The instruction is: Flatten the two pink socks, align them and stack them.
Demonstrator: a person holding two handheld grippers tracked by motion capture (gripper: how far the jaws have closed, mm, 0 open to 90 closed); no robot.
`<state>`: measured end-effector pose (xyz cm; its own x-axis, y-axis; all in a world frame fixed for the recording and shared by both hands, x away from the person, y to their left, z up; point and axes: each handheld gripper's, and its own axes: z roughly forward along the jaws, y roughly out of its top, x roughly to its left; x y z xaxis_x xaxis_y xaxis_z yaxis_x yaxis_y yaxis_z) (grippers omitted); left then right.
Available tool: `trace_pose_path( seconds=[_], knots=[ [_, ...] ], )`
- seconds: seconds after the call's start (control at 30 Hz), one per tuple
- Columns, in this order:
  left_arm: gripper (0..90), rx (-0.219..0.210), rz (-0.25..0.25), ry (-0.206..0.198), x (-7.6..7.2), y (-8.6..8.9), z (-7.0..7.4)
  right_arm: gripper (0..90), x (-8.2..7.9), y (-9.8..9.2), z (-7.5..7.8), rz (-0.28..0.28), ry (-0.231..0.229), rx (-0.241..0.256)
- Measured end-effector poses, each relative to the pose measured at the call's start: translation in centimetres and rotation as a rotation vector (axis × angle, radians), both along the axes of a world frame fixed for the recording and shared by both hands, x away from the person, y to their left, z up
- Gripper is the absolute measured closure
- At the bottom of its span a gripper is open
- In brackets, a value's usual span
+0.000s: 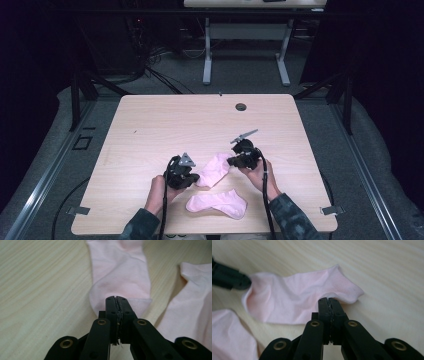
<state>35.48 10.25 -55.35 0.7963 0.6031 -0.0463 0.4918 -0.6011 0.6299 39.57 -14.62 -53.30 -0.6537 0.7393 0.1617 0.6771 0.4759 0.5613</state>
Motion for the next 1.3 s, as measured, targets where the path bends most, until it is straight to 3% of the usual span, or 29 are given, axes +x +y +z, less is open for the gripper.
trace_pose_path(
  seconds=[0.17,0.23,0.3,0.43,0.53,0.57,0.63,0.7,0.9,1.3],
  knots=[
    [83.9,0.008,0.01,-0.003,1.4,-0.1,0.0,88.6,-3.2,-1.4,-1.2,-0.017,0.053,0.04],
    [74.8,-0.001,0.039,0.003,1.9,0.1,0.1,86.7,-4.2,-1.2,-1.8,0.003,0.062,0.026],
    [65.9,-0.02,0.078,-0.006,1.8,0.5,0.3,78.3,-4.7,-1.2,-1.9,0.023,0.067,0.04],
    [47.8,-0.066,0.157,-0.002,1.0,1.7,1.0,68.0,-5.1,-2.5,-0.9,0.019,0.012,0.064],
    [42.1,-0.096,0.217,0.006,0.3,2.4,1.5,62.4,-4.7,-3.2,0.0,0.008,-0.058,0.064],
    [41.5,-0.095,0.223,0.007,0.0,2.5,1.6,61.7,-4.5,-3.3,0.3,0.011,-0.073,0.069],
    [38.9,-0.074,0.24,0.007,-0.5,2.3,1.7,60.8,-3.7,-3.1,0.4,0.01,-0.099,0.035],
    [38.2,-0.071,0.241,0.027,-0.8,1.9,1.5,60.7,-2.9,-2.8,0.1,0.008,-0.108,0.028],
    [44.7,-0.013,0.272,0.025,-1.0,1.0,0.3,59.6,-1.1,-1.6,-1.8,0.03,-0.059,-0.004],
    [67.1,0.019,0.29,0.035,-1.0,1.6,-0.3,70.1,-1.0,-0.1,-2.9,0.083,-0.05,-0.066]
  ],
)
